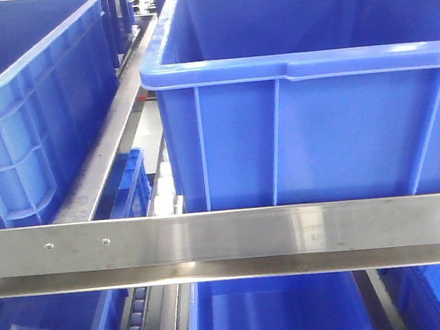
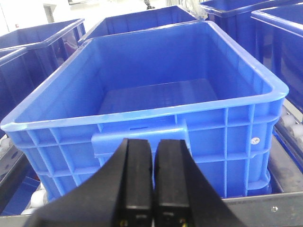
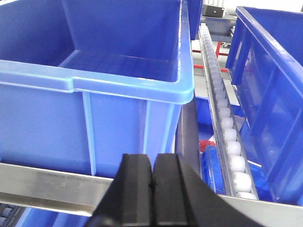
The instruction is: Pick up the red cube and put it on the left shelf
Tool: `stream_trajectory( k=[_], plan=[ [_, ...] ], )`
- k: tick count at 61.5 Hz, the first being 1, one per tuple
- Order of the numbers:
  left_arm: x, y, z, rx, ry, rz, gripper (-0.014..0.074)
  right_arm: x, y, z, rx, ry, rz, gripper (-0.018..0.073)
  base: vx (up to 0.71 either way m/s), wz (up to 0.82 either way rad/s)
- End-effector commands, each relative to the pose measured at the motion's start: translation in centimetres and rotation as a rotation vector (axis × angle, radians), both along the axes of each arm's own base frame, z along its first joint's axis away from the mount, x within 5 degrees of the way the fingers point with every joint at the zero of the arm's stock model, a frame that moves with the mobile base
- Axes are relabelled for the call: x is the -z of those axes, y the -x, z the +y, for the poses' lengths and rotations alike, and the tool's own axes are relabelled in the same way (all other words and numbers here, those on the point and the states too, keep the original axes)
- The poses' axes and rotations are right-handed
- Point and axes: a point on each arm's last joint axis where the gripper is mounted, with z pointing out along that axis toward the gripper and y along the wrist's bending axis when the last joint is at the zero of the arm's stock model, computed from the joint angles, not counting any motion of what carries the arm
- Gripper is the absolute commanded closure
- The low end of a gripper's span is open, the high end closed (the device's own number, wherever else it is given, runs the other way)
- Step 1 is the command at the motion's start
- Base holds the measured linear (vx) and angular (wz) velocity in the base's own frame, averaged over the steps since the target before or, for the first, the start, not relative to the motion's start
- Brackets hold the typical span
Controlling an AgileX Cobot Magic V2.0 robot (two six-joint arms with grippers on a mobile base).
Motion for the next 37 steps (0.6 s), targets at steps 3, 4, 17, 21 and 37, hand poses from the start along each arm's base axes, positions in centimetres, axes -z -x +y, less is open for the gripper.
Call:
stream_trajectory(
  k=[3, 4, 17, 21, 37],
  plan=[
    [-0.04, -0.09, -0.02, 0.004, 0.005, -0.062, 0.0491, -1.68, 0.30, -0.10, 0.012, 0.007, -0.125, 0.0503, 0.00, 0.00],
    [-0.04, -0.09, -0.02, 0.004, 0.005, -0.062, 0.0491, -1.68, 0.30, -0.10, 0.012, 0.007, -0.125, 0.0503, 0.00, 0.00],
    [-0.04, -0.09, -0.02, 0.004, 0.005, -0.062, 0.0491, -1.68, 0.30, -0.10, 0.012, 0.007, -0.125, 0.0503, 0.00, 0.00],
    [-0.04, -0.09, -0.02, 0.004, 0.005, -0.062, 0.0491, -1.68, 0.30, -0.10, 0.012, 0.007, -0.125, 0.0503, 0.00, 0.00],
    [-0.04, -0.09, -0.02, 0.004, 0.005, -0.062, 0.0491, -1.68, 0.30, -0.10, 0.012, 0.007, -0.125, 0.0503, 0.00, 0.00]
  ],
)
